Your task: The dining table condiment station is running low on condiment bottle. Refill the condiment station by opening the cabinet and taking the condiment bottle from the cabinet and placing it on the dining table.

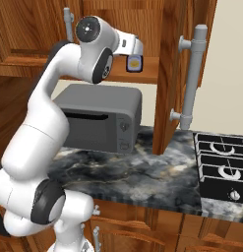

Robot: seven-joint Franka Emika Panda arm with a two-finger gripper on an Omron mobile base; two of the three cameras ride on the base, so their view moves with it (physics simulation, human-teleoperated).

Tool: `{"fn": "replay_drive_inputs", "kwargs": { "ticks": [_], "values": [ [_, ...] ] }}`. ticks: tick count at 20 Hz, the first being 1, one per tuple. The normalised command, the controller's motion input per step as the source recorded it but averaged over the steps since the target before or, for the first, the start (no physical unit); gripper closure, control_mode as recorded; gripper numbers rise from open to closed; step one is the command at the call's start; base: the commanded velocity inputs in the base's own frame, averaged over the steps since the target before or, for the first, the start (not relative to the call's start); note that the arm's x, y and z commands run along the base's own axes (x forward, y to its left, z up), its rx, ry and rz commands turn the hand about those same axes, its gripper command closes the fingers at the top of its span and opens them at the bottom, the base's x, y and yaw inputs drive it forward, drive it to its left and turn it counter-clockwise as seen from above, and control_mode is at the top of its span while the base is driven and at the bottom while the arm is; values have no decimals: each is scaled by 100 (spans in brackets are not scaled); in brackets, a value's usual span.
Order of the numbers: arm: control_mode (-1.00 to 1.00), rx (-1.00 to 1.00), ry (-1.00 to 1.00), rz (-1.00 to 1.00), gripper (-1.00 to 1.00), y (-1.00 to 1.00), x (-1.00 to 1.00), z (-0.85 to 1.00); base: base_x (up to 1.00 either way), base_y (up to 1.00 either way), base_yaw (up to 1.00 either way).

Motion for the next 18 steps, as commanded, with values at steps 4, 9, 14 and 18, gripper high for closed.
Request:
{"fn": "replay_drive_inputs", "kwargs": {
  "ticks": [4, 9, 14, 18],
  "values": [
    [-100, 0, 0, 1, -100, -13, 31, -4, 0, 0, 0],
    [-100, 0, 0, 1, -100, -4, 30, -6, 0, 0, 0],
    [-100, 0, 0, 0, -100, 0, 34, -6, 0, 0, 0],
    [-100, 0, 0, 0, -100, 0, 37, -2, 0, 0, 0]
  ]
}}
